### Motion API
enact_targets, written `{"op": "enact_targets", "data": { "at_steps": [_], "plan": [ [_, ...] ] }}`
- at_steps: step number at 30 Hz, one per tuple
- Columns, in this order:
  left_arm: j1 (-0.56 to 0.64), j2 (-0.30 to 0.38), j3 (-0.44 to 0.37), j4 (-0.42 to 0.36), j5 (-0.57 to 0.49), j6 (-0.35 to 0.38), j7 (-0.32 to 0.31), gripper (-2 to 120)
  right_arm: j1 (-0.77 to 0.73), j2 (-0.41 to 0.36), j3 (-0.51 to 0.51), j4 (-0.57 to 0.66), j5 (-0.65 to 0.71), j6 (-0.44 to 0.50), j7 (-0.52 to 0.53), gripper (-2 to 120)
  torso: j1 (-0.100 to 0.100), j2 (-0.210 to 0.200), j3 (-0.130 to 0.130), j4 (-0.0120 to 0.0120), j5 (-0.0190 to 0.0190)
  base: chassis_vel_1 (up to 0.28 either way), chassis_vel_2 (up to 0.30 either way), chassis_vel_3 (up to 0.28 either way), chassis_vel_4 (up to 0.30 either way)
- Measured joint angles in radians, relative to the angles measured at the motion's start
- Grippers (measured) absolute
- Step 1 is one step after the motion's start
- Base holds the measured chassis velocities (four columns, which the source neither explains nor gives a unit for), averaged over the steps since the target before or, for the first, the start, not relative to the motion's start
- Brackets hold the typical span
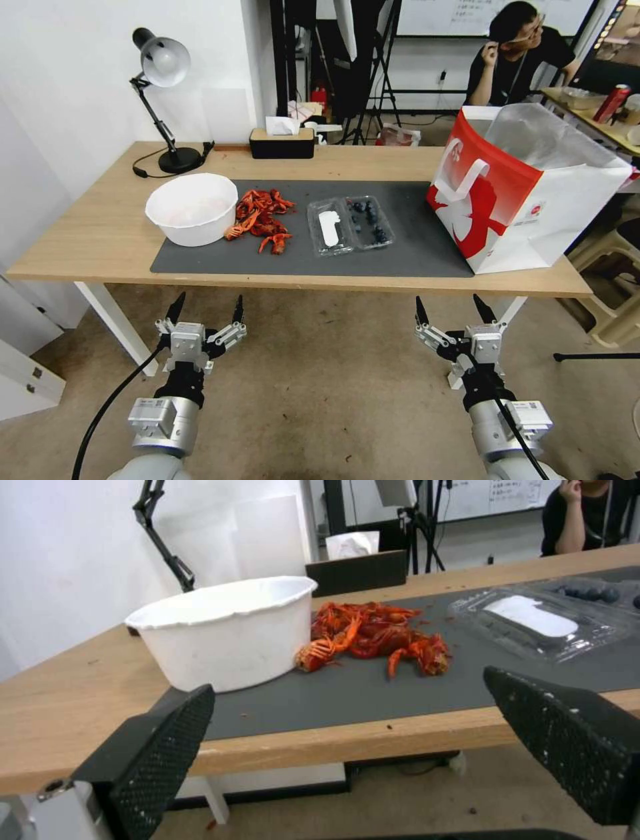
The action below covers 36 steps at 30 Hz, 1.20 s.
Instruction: Close the takeout container lid, then place the container into the takeout bag.
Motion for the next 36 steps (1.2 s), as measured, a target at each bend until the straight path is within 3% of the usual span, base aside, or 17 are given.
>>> {"op": "enact_targets", "data": {
  "at_steps": [25, 28, 32, 36],
  "plan": [
    [0.004, -0.004, 0.004, -0.004, -0.004, 0.012, 0.000, 100, 0.005, -0.010, 0.000, -0.001, 0.008, -0.006, -0.007, 100, 0.000, 0.000, 0.000, -0.0005, -0.0001, 0.000, 0.000, 0.000, 0.000],
    [0.024, -0.027, 0.032, -0.037, -0.029, 0.067, 0.011, 100, 0.031, -0.059, -0.008, -0.014, 0.049, -0.043, -0.047, 100, 0.000, 0.000, 0.000, -0.0002, 0.0000, 0.000, 0.000, 0.000, 0.000],
    [0.087, -0.099, 0.120, -0.138, -0.107, 0.242, 0.050, 100, 0.121, -0.225, -0.031, -0.059, 0.188, -0.169, -0.184, 100, 0.000, 0.000, 0.000, 0.0003, 0.0007, 0.000, 0.000, 0.000, 0.000],
    [0.078, -0.108, 0.141, -0.140, -0.127, 0.280, 0.078, 100, 0.169, -0.316, -0.046, -0.082, 0.269, -0.245, -0.251, 100, 0.000, 0.000, 0.000, 0.0005, -0.0006, 0.000, 0.000, 0.000, 0.000]
  ]
}}
